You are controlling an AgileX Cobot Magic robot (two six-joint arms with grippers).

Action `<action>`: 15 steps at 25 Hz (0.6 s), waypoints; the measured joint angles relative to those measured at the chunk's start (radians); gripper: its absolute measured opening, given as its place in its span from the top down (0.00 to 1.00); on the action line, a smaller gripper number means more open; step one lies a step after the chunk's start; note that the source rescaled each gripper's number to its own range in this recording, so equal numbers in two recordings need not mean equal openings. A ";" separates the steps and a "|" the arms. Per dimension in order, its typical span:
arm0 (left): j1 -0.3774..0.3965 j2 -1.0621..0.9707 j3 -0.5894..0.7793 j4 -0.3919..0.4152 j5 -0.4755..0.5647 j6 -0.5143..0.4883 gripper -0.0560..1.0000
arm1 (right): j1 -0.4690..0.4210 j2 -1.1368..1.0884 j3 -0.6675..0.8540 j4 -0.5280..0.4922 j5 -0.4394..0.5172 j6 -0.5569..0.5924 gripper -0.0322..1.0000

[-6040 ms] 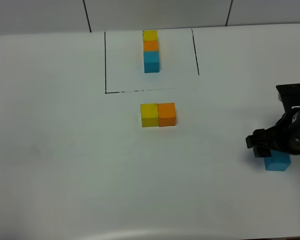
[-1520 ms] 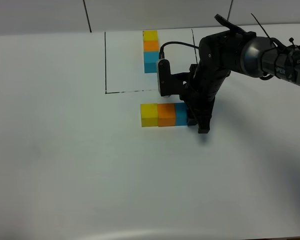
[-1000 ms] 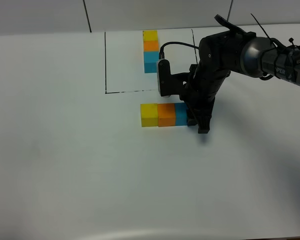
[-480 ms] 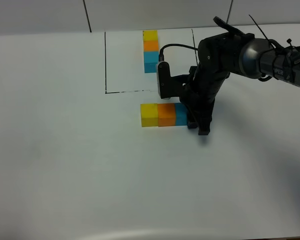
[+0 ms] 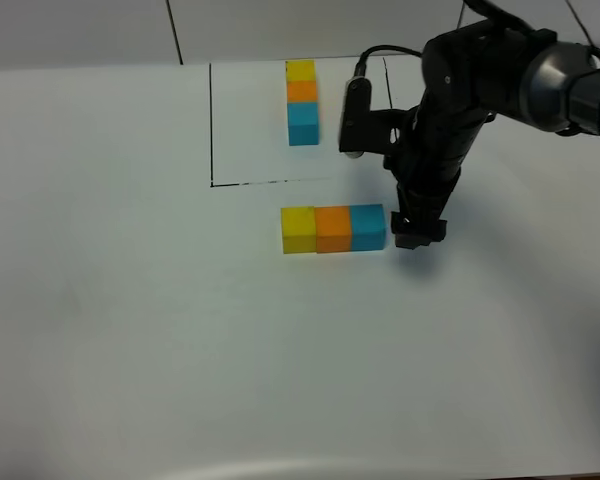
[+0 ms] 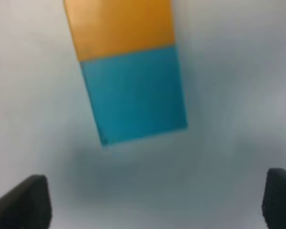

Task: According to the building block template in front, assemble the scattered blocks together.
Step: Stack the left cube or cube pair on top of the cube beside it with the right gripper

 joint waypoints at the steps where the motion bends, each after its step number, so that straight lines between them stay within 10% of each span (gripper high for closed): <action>1: 0.000 0.000 0.000 0.000 0.000 0.000 0.62 | -0.013 -0.019 0.034 0.000 -0.008 0.032 0.20; 15: 0.000 0.000 0.000 0.000 0.000 0.000 0.62 | -0.116 -0.509 0.681 0.000 -0.233 0.624 0.20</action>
